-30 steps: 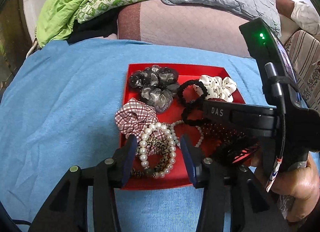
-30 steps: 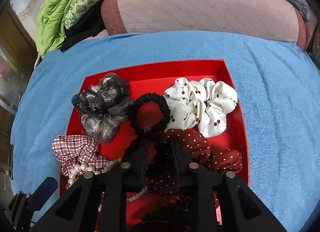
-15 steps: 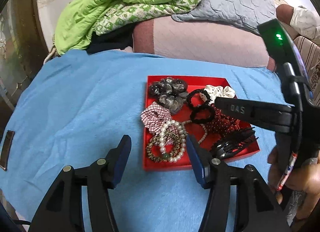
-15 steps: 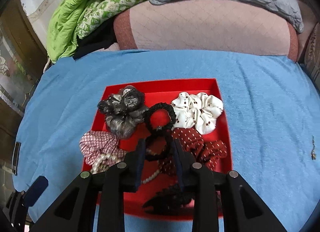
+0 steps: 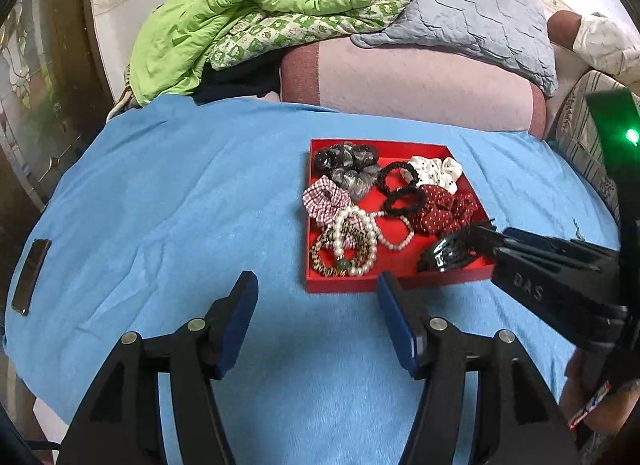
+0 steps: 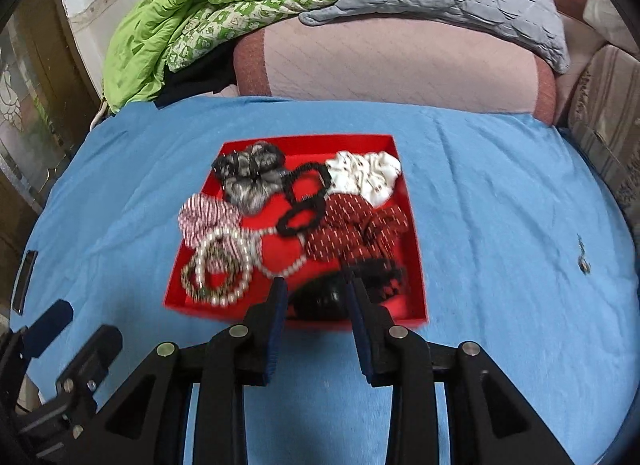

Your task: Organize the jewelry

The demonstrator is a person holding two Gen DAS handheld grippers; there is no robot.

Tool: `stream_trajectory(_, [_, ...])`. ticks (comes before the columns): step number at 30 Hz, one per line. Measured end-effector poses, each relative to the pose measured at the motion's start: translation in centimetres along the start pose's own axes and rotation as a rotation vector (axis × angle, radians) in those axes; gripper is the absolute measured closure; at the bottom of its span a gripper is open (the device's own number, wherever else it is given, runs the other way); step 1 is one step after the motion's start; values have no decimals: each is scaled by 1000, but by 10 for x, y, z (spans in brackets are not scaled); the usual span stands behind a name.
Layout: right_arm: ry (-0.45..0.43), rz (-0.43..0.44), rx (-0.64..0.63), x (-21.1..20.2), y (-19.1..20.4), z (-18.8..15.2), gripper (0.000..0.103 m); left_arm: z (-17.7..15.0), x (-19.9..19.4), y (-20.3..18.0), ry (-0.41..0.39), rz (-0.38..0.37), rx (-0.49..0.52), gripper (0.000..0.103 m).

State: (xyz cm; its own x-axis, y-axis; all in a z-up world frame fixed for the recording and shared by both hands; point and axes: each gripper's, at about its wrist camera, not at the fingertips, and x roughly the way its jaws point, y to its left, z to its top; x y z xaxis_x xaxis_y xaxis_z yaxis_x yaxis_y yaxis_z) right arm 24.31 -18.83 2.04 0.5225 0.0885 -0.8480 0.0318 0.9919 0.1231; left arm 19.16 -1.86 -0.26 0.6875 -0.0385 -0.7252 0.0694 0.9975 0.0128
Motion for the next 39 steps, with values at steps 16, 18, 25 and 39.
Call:
stream_trajectory(16, [-1,-59,37,-39,-13,-70,69,-35,-32,1,-47,34,18,33])
stream_trajectory(18, [-4,-73,34,-43,-12,-75,68,-38,-38,3,-72,53,15,30])
stream_trajectory(25, [-27,-108,29,-65,-8,-93,63,-43,-57,10,-98,89,-8,29])
stream_trajectory(39, [-45,-111,21,-95,3,-107,61,-55,-92,17,-129,98,-30,22])
